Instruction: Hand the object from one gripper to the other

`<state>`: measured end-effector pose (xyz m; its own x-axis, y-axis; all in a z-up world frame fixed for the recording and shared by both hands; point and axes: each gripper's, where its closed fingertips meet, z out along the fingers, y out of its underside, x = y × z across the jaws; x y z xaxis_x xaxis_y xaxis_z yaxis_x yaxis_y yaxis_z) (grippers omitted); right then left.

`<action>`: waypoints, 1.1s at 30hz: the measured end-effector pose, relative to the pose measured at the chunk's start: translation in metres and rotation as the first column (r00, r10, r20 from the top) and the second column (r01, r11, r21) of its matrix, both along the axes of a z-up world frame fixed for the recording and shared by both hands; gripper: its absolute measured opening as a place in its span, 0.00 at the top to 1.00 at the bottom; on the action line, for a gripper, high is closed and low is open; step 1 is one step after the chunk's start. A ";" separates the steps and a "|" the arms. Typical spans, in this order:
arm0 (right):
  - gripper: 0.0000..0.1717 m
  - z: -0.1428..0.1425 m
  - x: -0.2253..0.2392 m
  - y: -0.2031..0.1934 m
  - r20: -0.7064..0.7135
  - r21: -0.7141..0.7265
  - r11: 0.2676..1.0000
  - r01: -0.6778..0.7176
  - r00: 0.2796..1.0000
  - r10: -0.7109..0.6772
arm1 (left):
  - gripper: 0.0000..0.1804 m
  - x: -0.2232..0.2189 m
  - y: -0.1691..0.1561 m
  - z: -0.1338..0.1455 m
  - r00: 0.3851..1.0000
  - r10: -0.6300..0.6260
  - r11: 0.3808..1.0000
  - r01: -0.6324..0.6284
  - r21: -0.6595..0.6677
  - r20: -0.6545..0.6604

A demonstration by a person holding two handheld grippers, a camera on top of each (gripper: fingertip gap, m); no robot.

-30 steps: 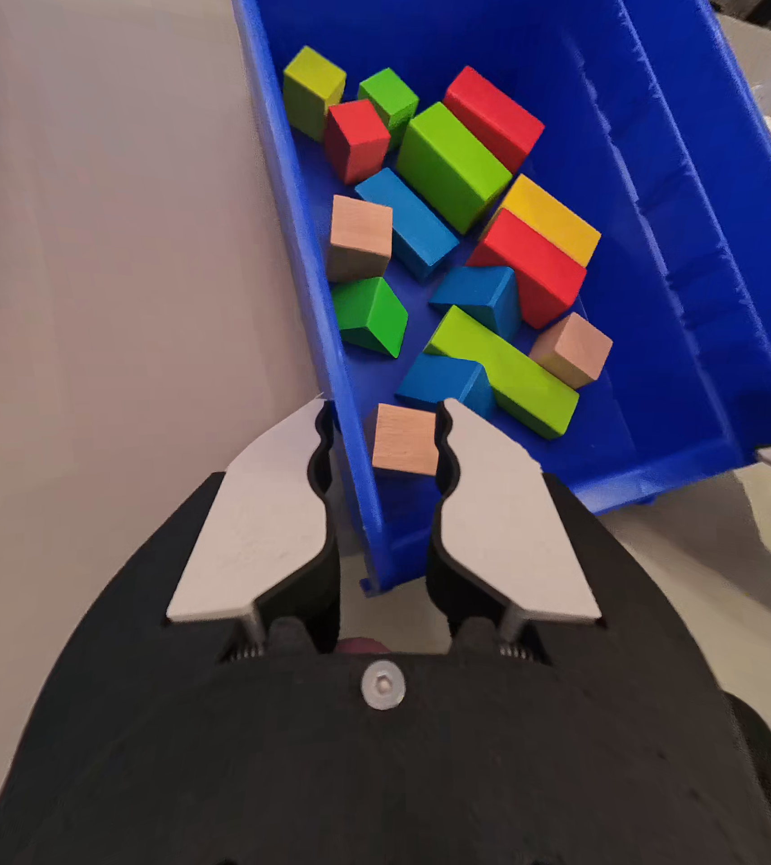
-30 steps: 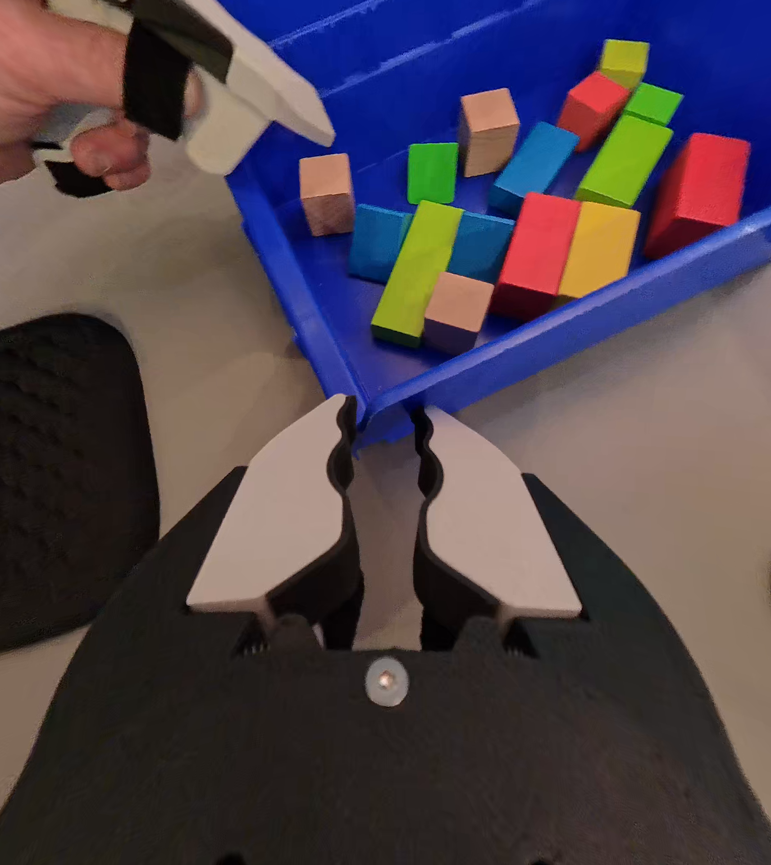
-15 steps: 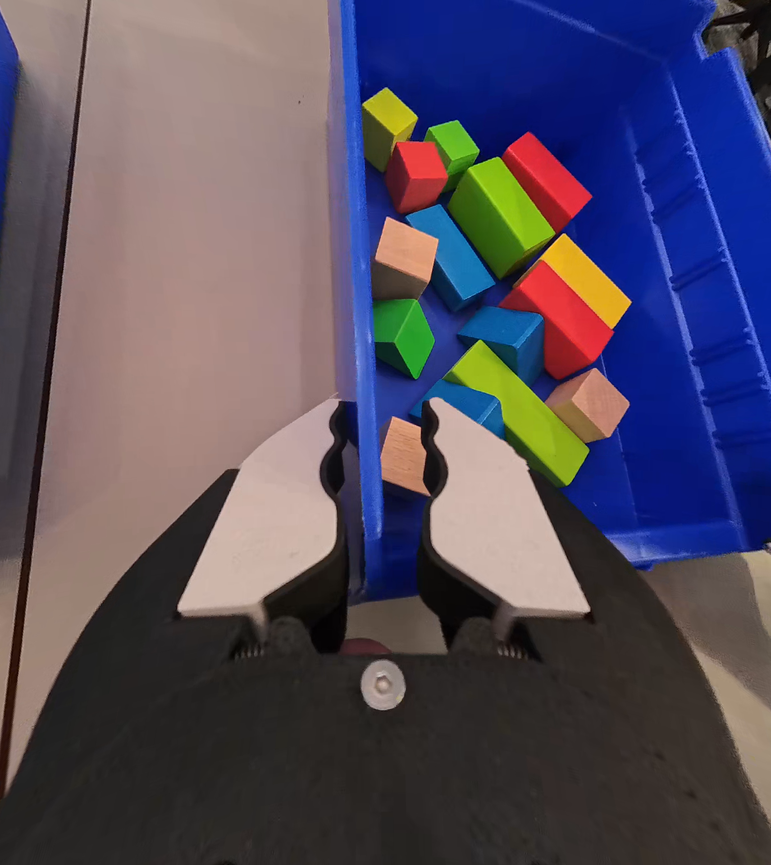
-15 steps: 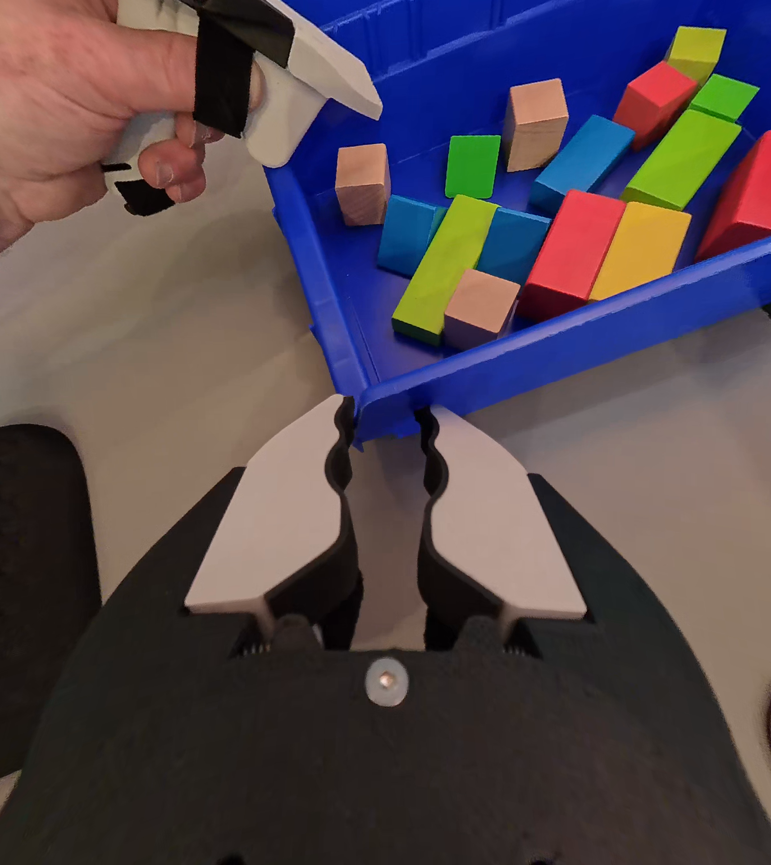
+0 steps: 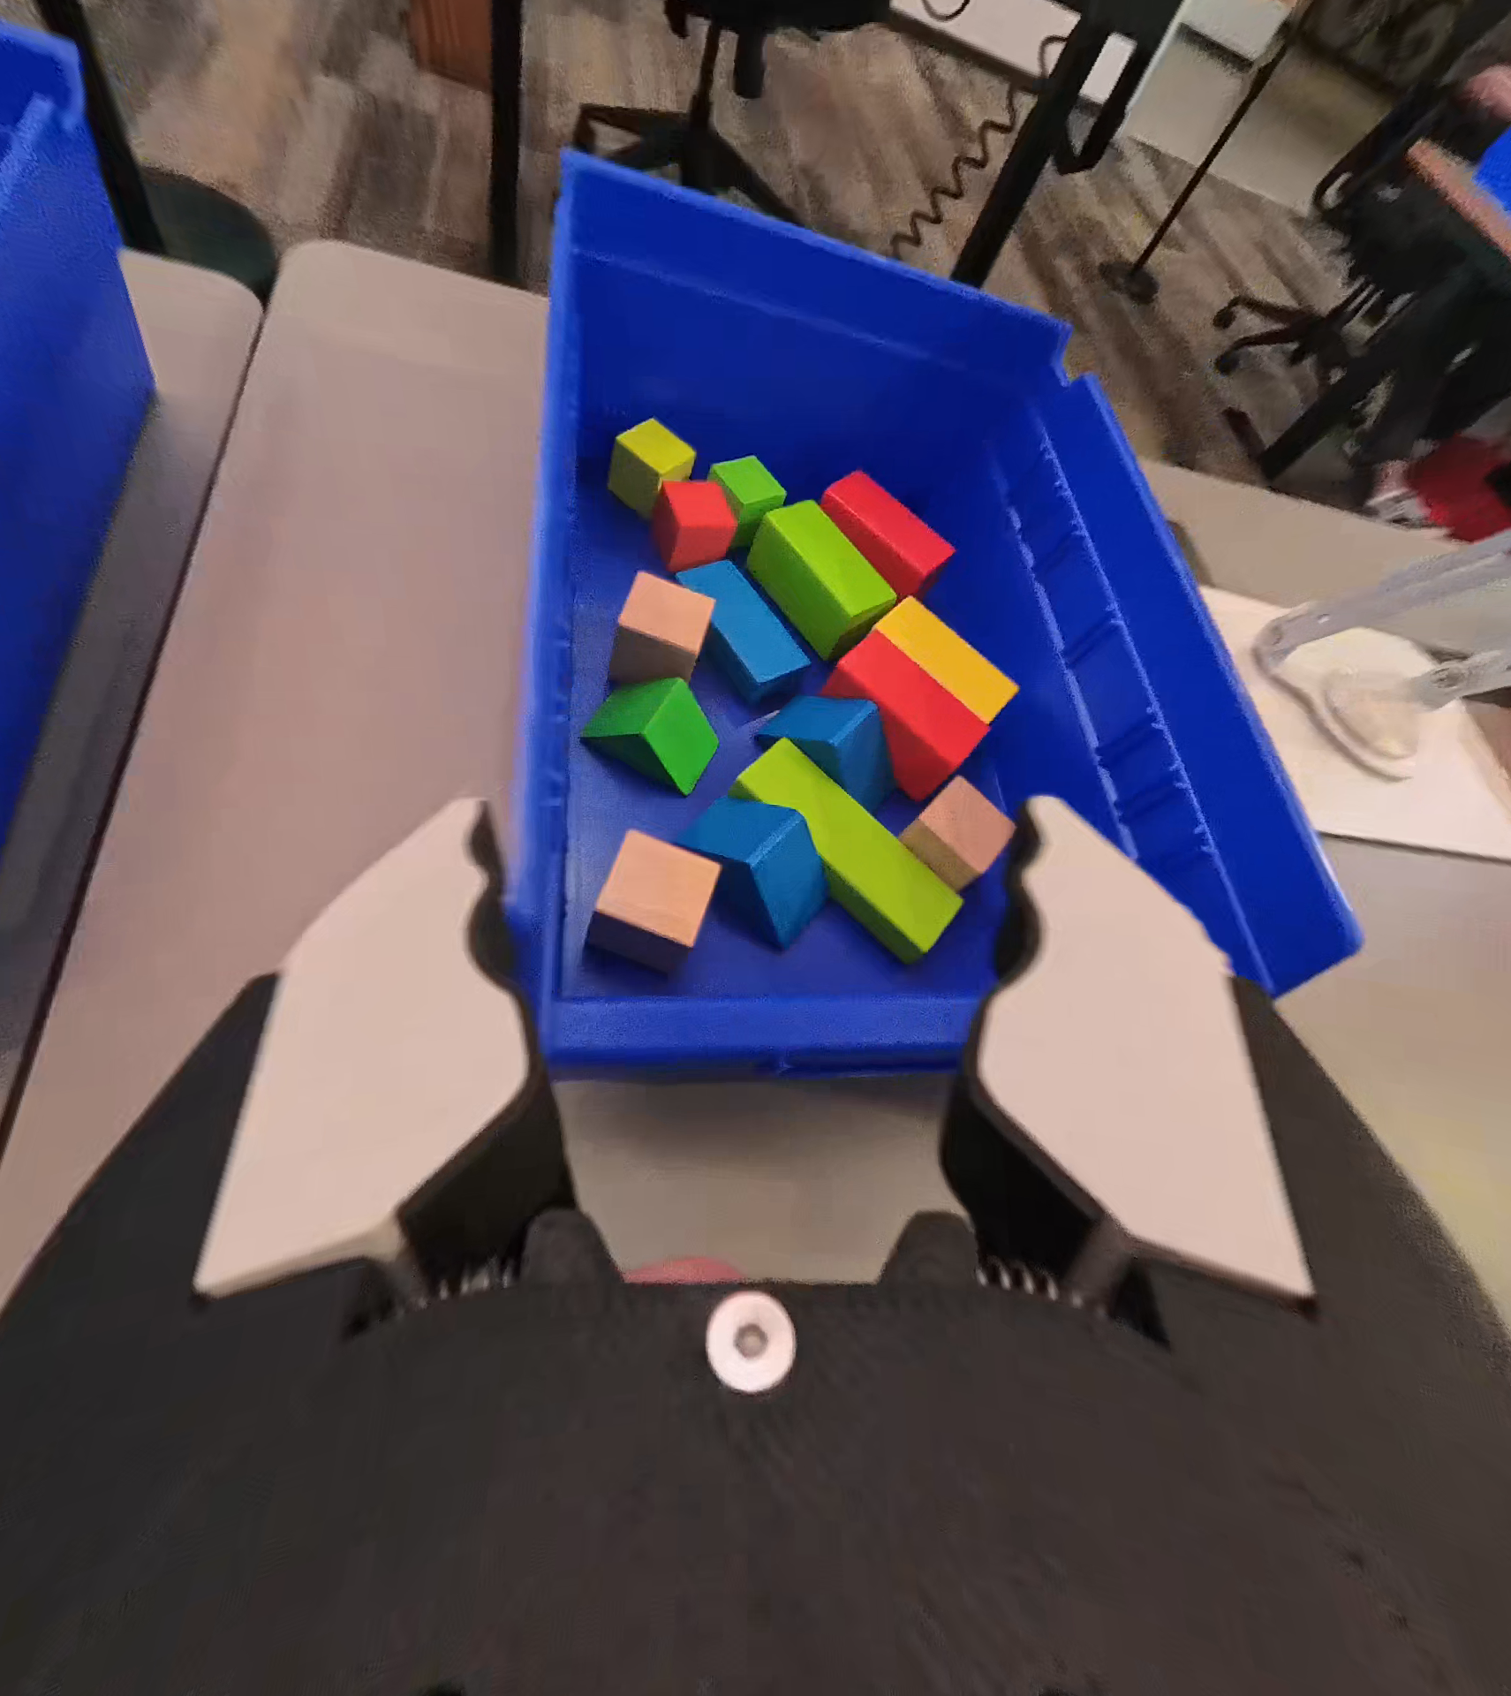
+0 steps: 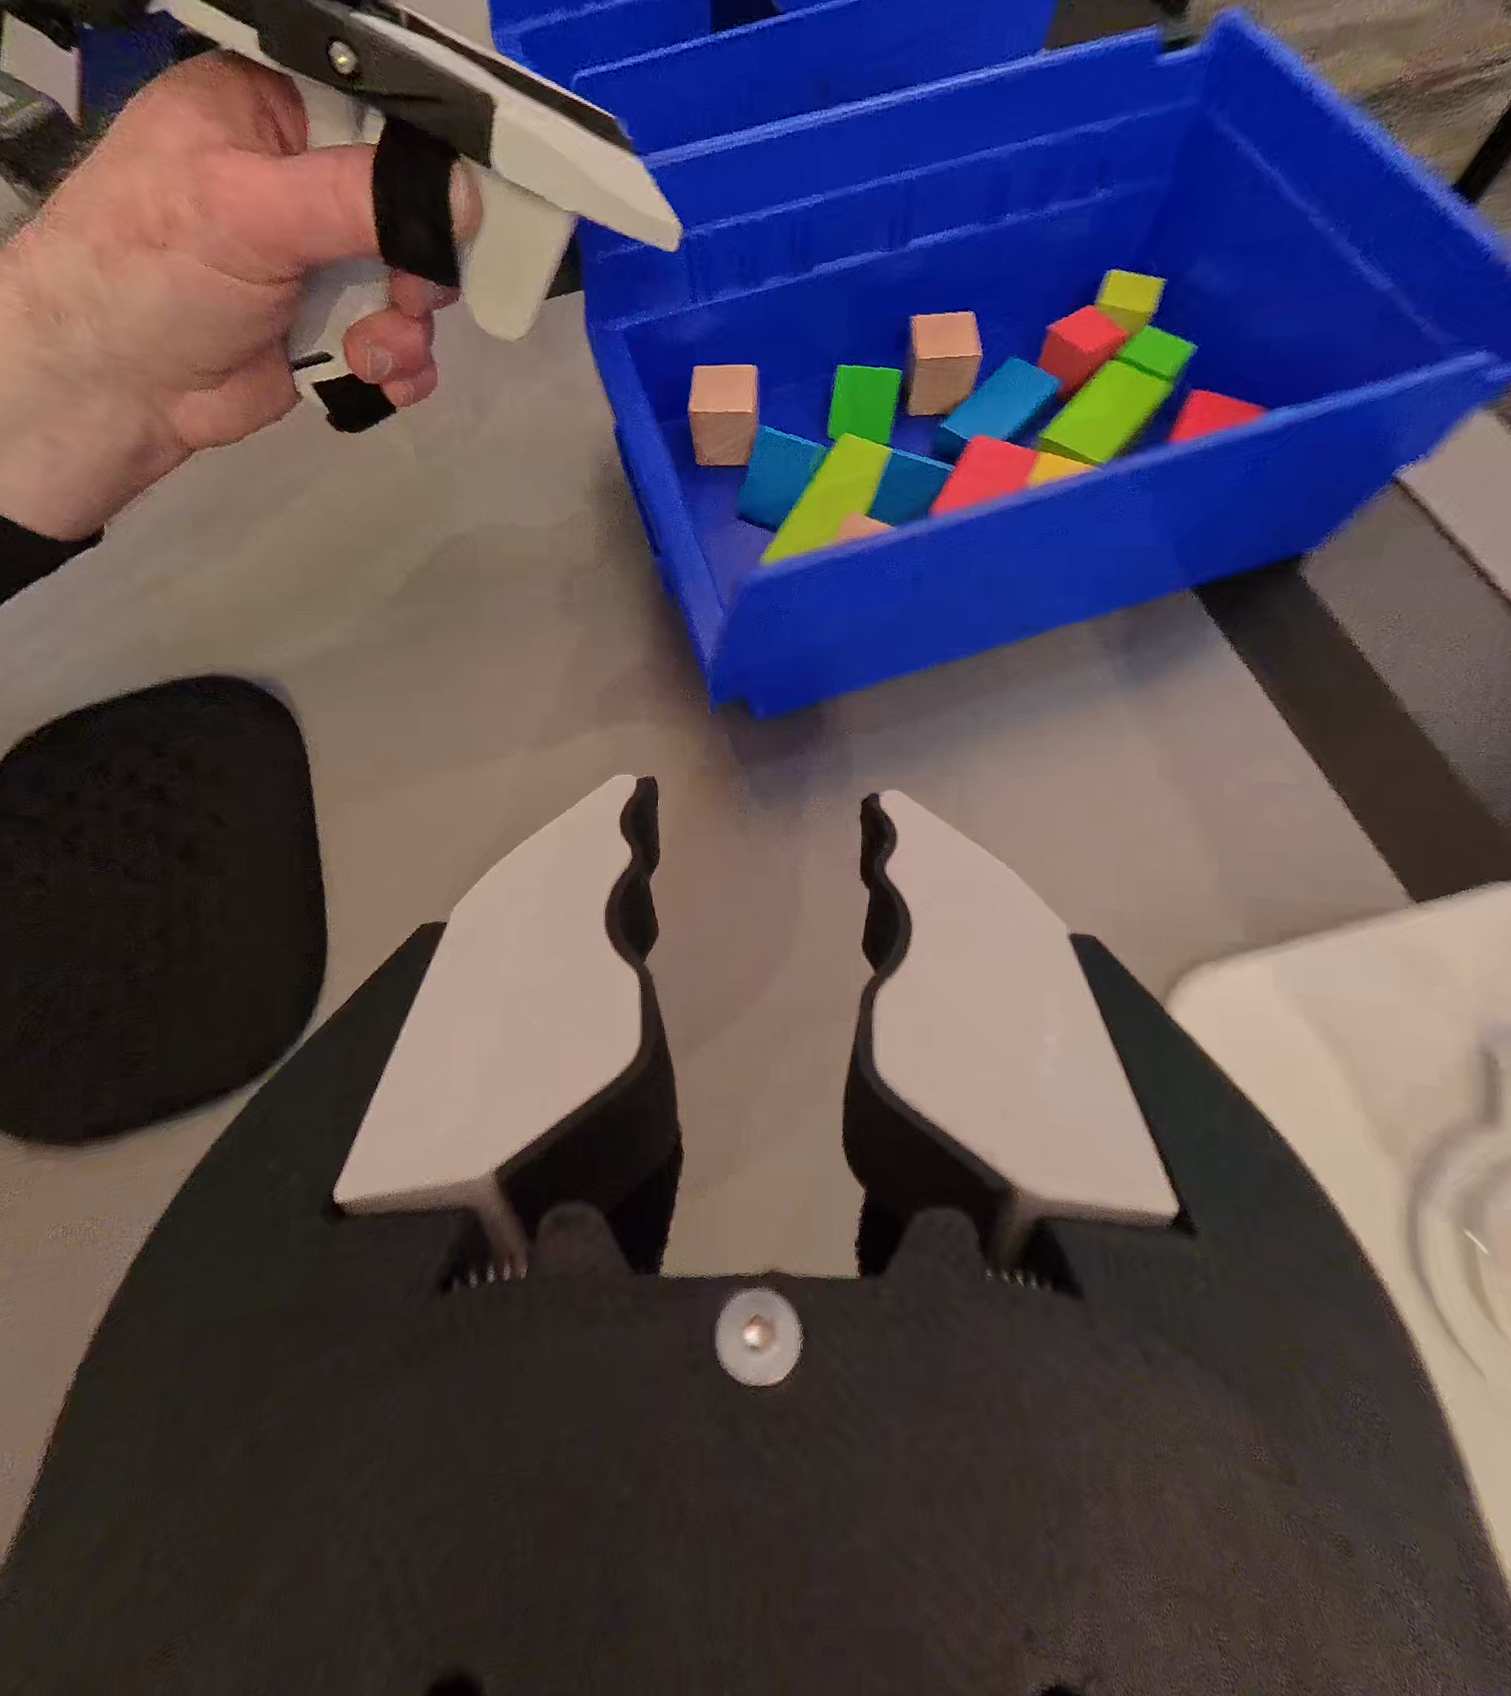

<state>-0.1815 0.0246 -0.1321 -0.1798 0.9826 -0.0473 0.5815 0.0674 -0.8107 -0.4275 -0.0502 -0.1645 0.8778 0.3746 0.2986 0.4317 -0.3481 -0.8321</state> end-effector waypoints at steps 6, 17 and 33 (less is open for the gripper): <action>0.81 0.016 0.085 0.064 -0.093 -0.002 0.992 0.125 0.988 -0.125 | 0.41 0.020 -0.003 0.012 0.974 0.118 0.990 -0.131 -0.052 -0.195; 0.83 -0.007 0.114 0.096 -0.171 -0.092 0.983 0.158 0.970 -0.172 | 0.83 -0.016 -0.012 -0.028 0.978 0.101 0.971 -0.137 -0.196 -0.183; 0.80 0.031 0.078 0.090 -0.251 -0.177 0.977 0.123 0.954 -0.166 | 0.66 -0.038 -0.035 -0.005 0.964 0.126 0.975 -0.164 -0.152 -0.234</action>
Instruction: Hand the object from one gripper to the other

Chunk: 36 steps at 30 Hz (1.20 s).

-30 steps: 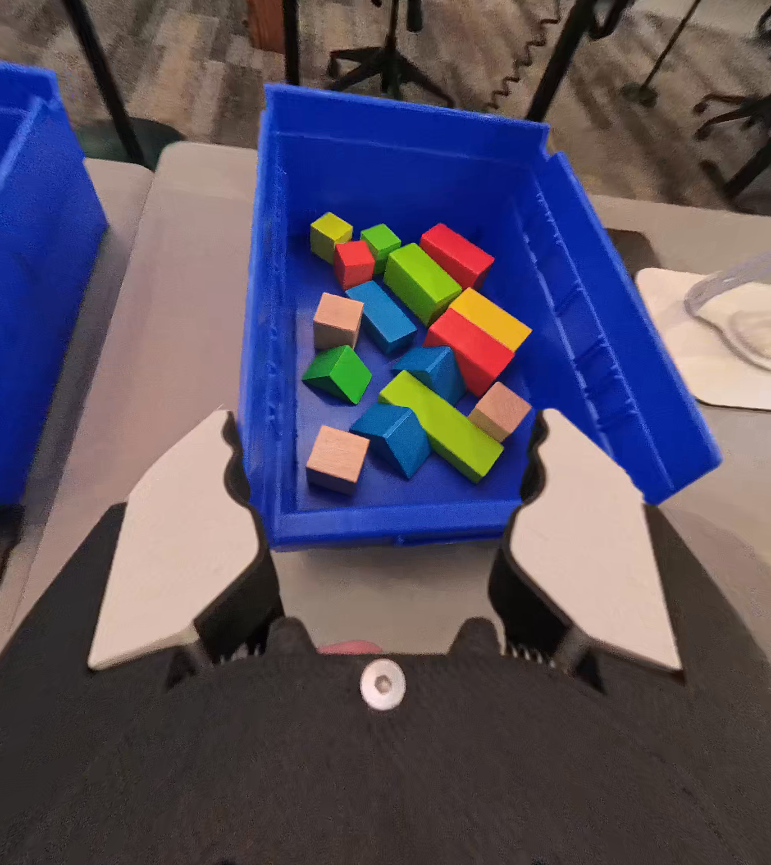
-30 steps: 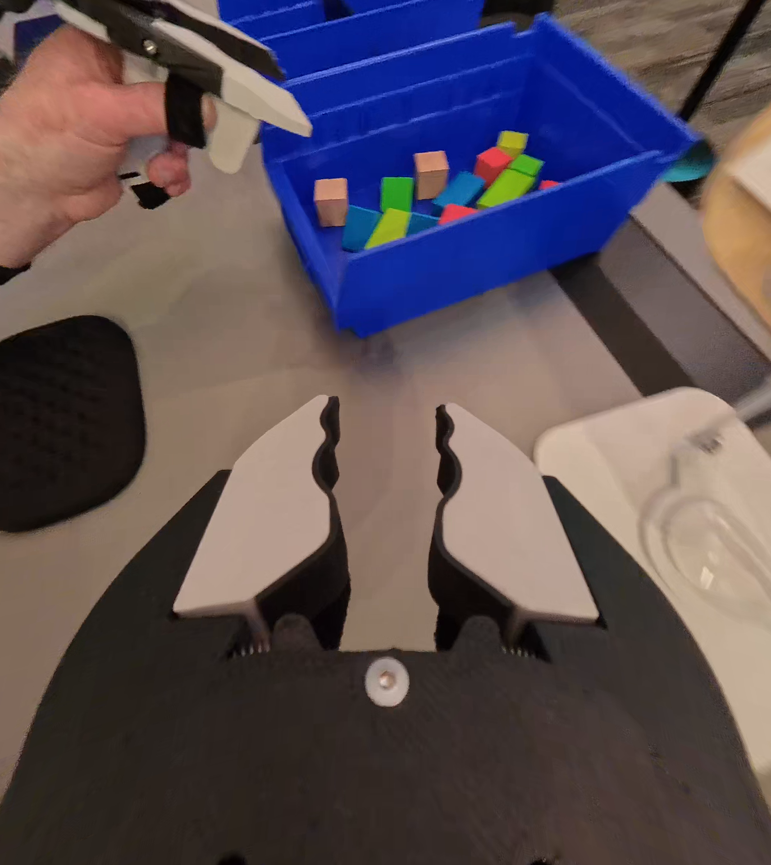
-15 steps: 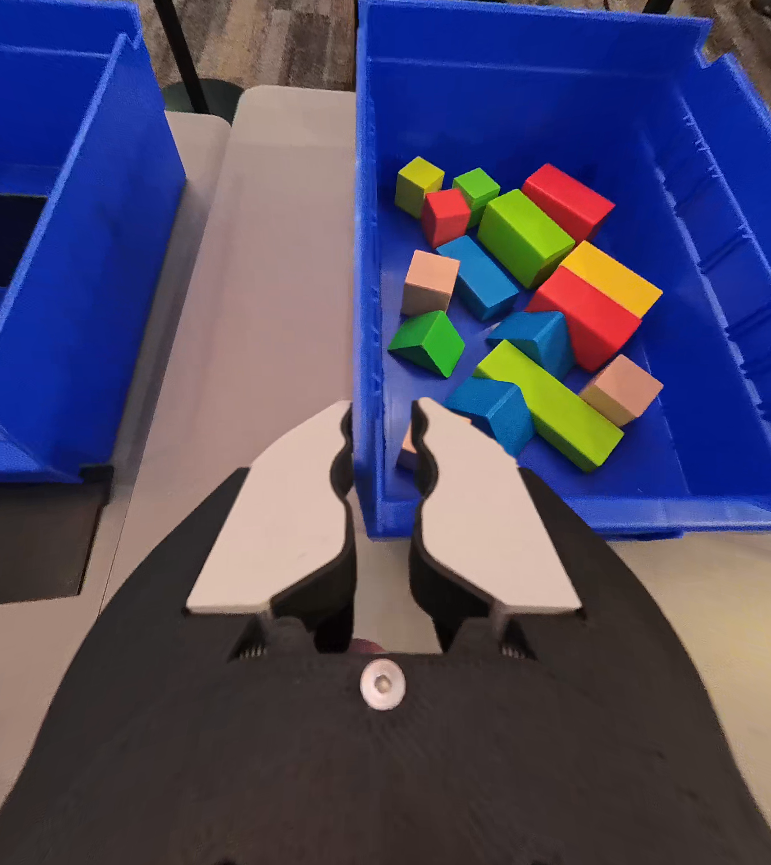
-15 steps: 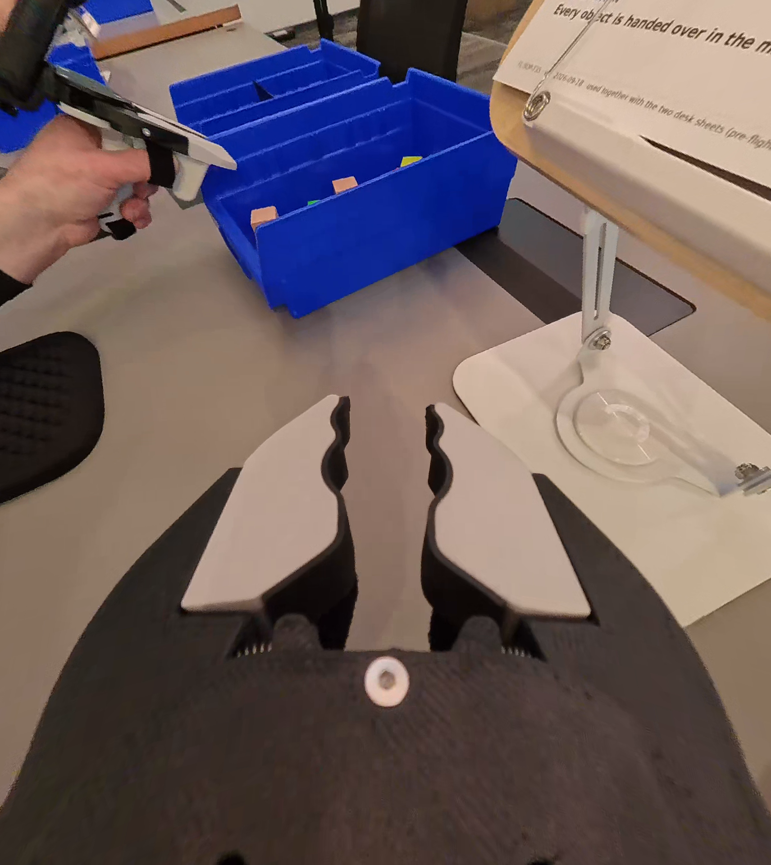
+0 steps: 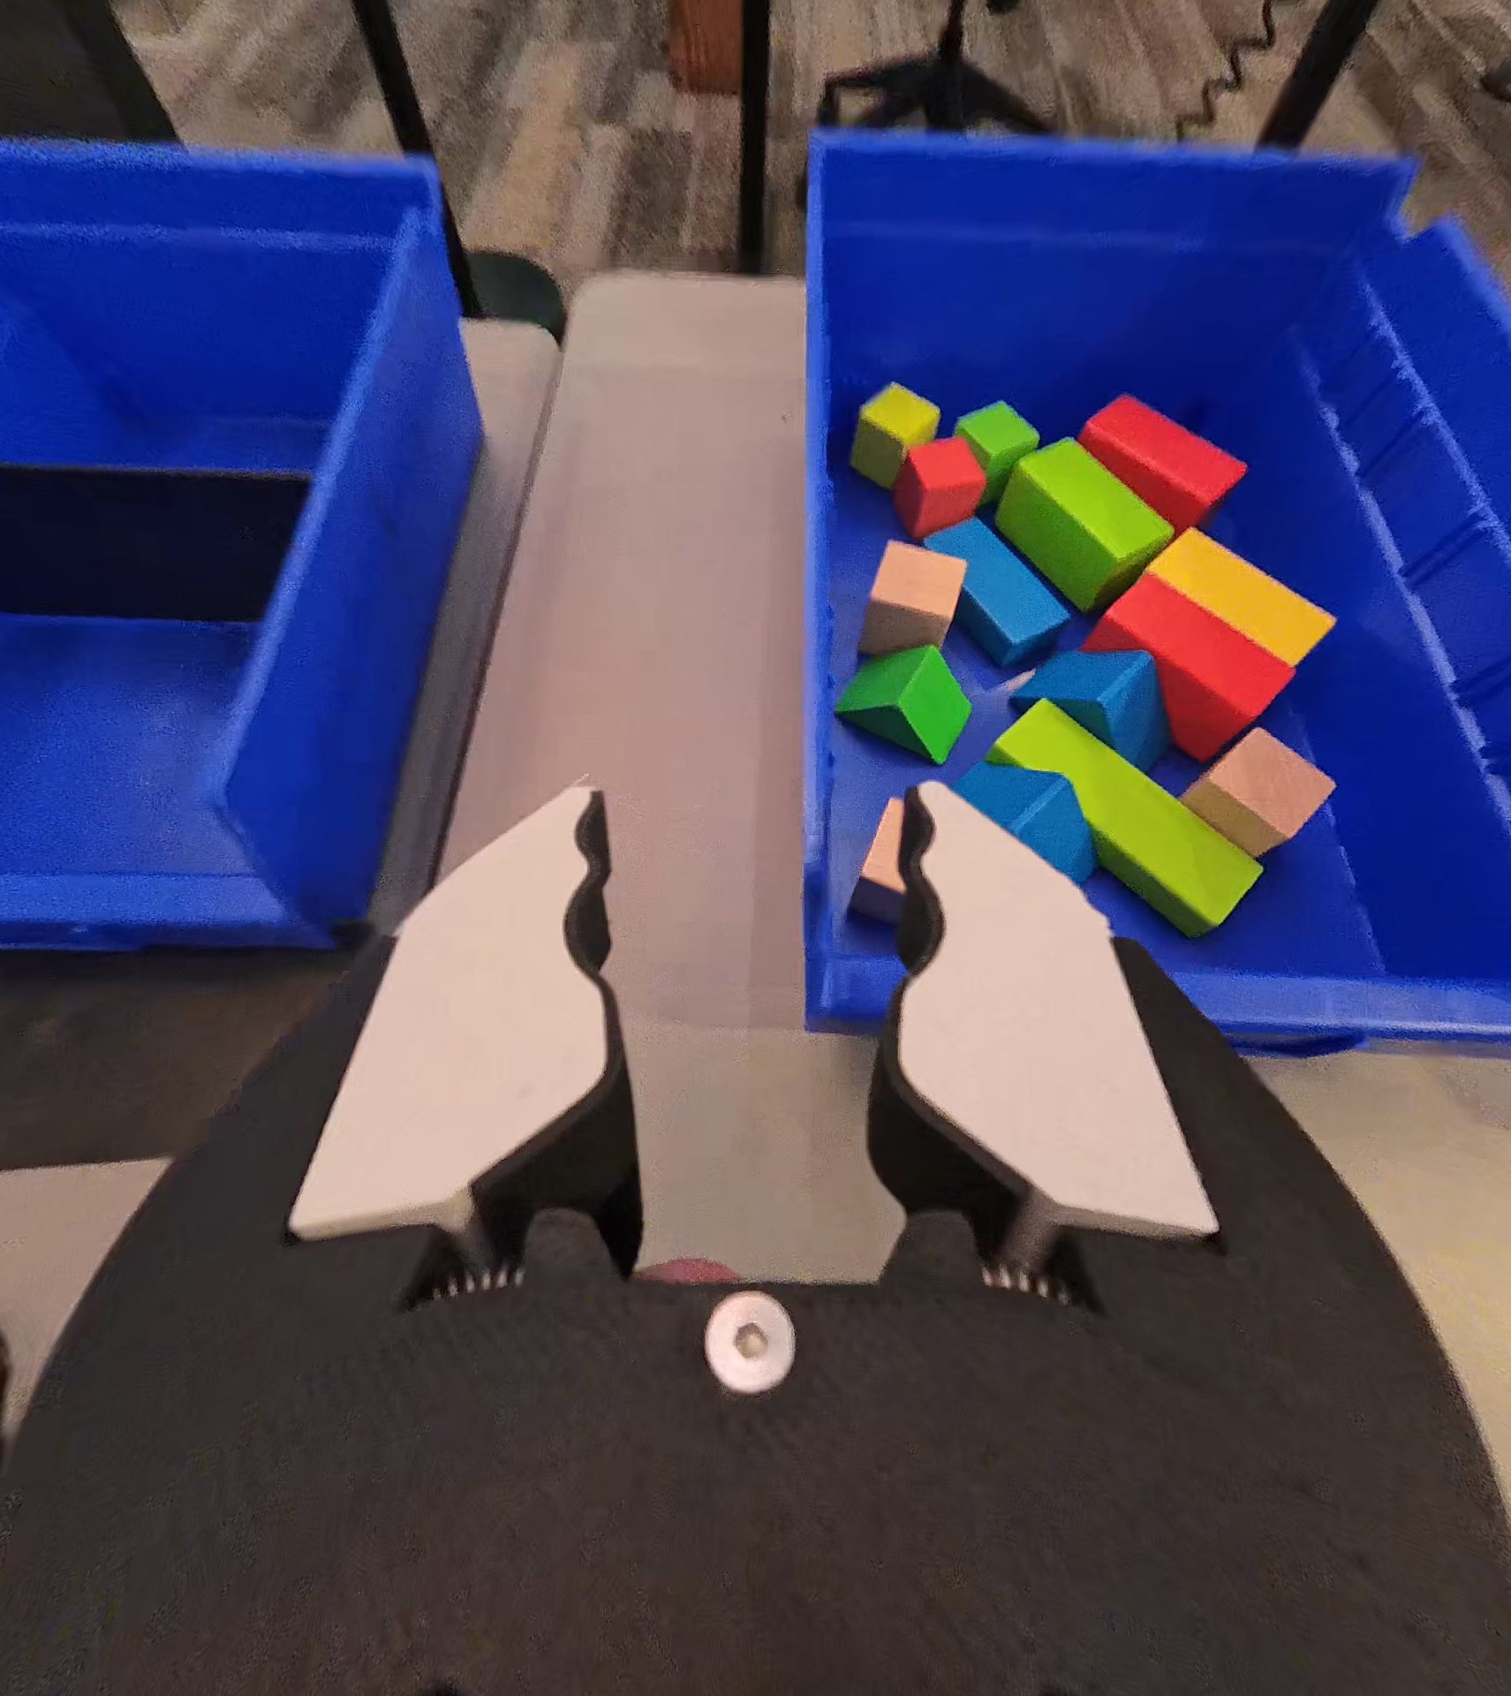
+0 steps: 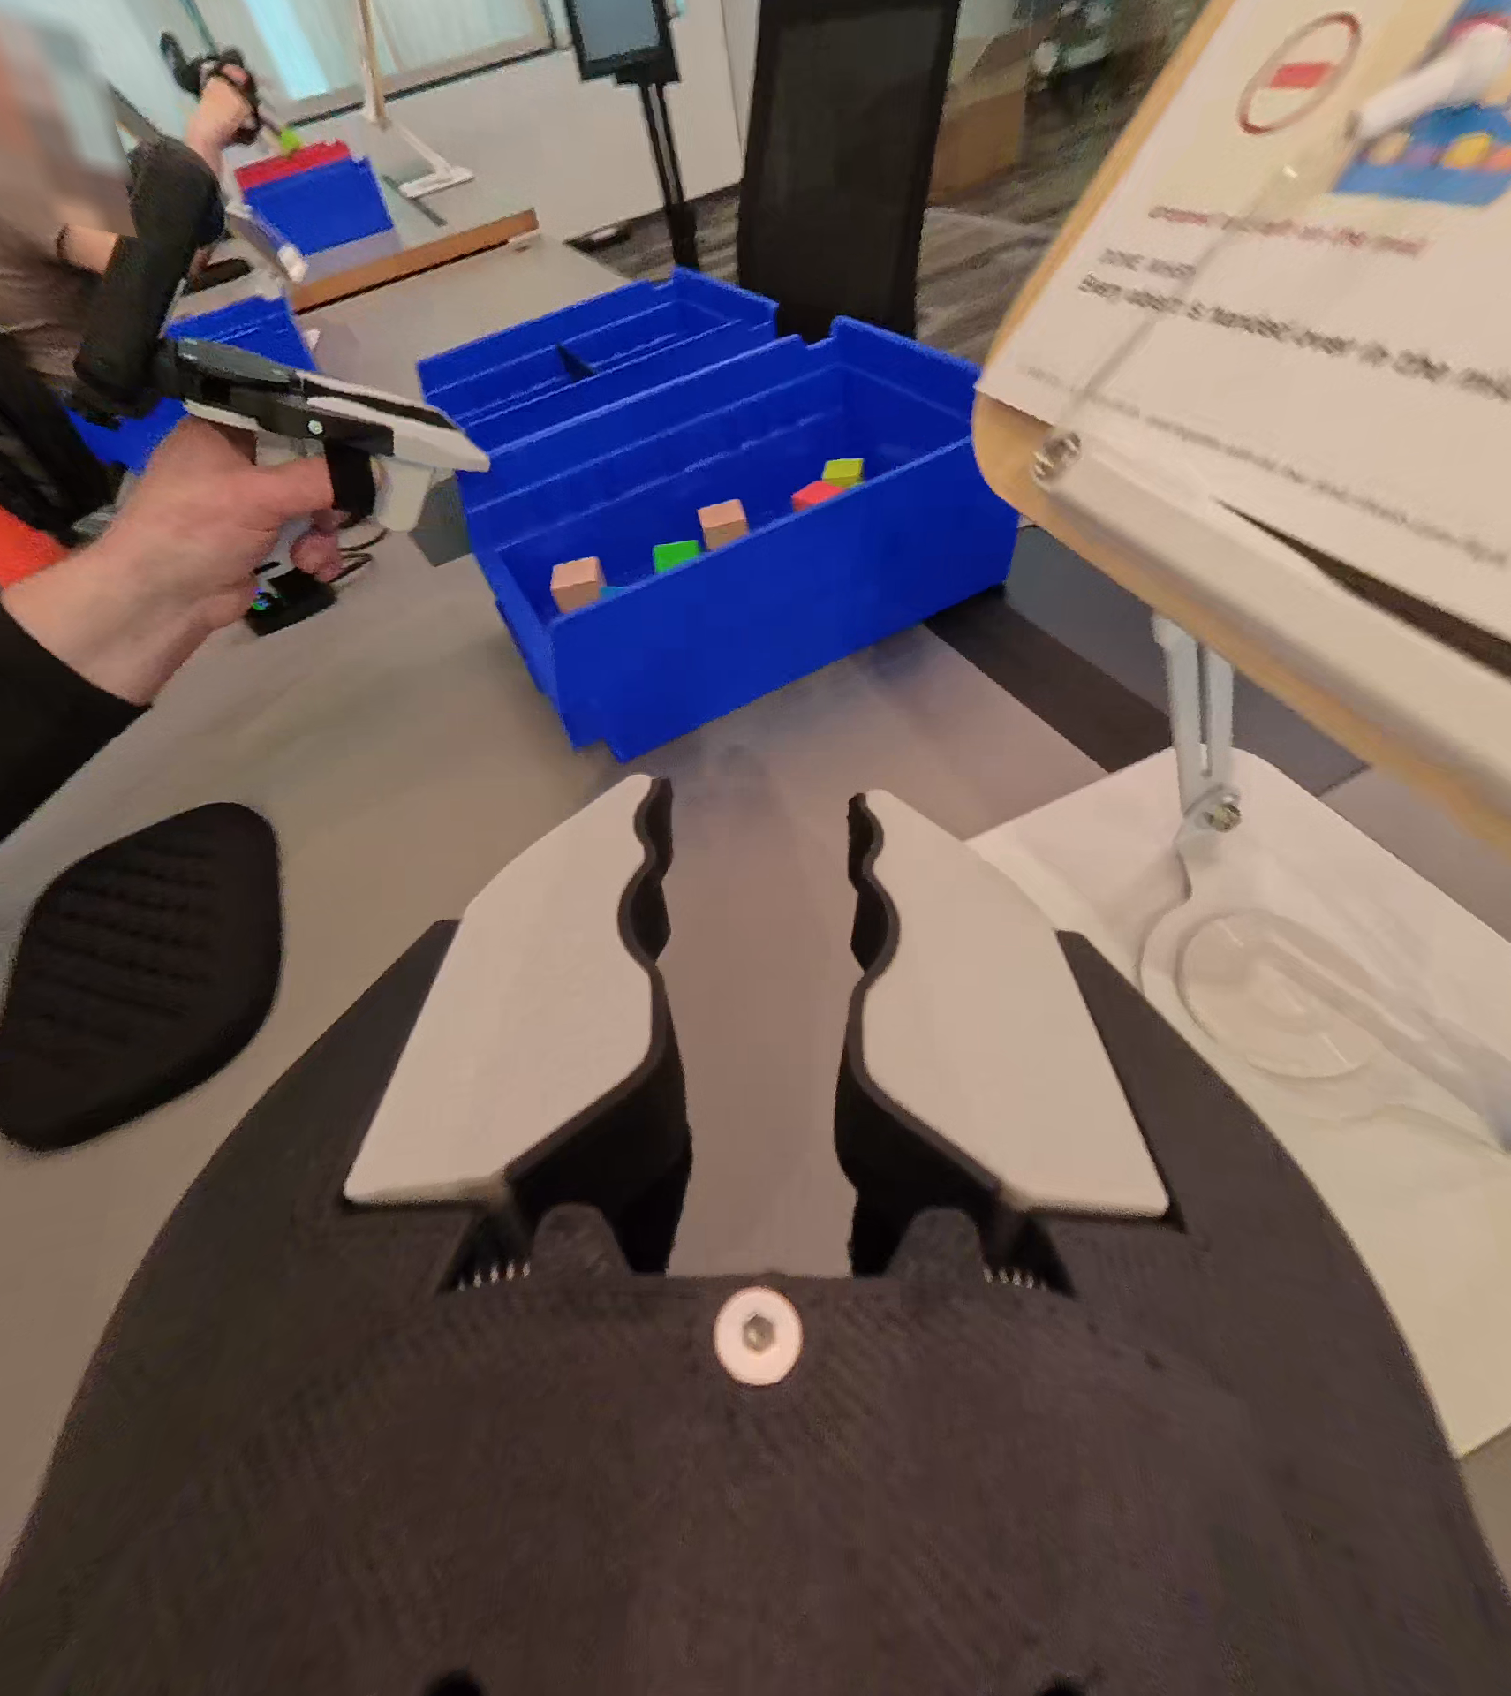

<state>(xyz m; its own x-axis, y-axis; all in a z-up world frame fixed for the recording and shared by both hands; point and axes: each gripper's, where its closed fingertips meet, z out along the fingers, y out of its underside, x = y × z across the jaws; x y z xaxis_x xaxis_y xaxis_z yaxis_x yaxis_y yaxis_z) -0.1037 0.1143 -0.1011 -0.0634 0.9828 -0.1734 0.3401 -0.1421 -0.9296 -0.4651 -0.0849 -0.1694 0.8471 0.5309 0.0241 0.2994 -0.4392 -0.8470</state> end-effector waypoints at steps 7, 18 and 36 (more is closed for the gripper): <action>0.79 0.026 -0.031 -0.019 -0.012 0.020 0.987 -0.157 0.988 0.157 | 0.65 0.057 0.058 0.053 0.951 -0.260 0.964 0.266 0.013 -0.167; 0.80 -0.013 -0.035 -0.020 0.026 0.012 0.983 -0.183 0.983 0.182 | 0.53 0.090 0.151 -0.052 0.763 -0.636 0.583 0.574 -0.575 0.117; 0.82 -0.021 -0.034 -0.016 0.034 -0.005 0.982 -0.188 0.982 0.188 | 0.60 0.083 0.167 -0.096 0.742 -0.595 0.470 0.633 -0.615 0.309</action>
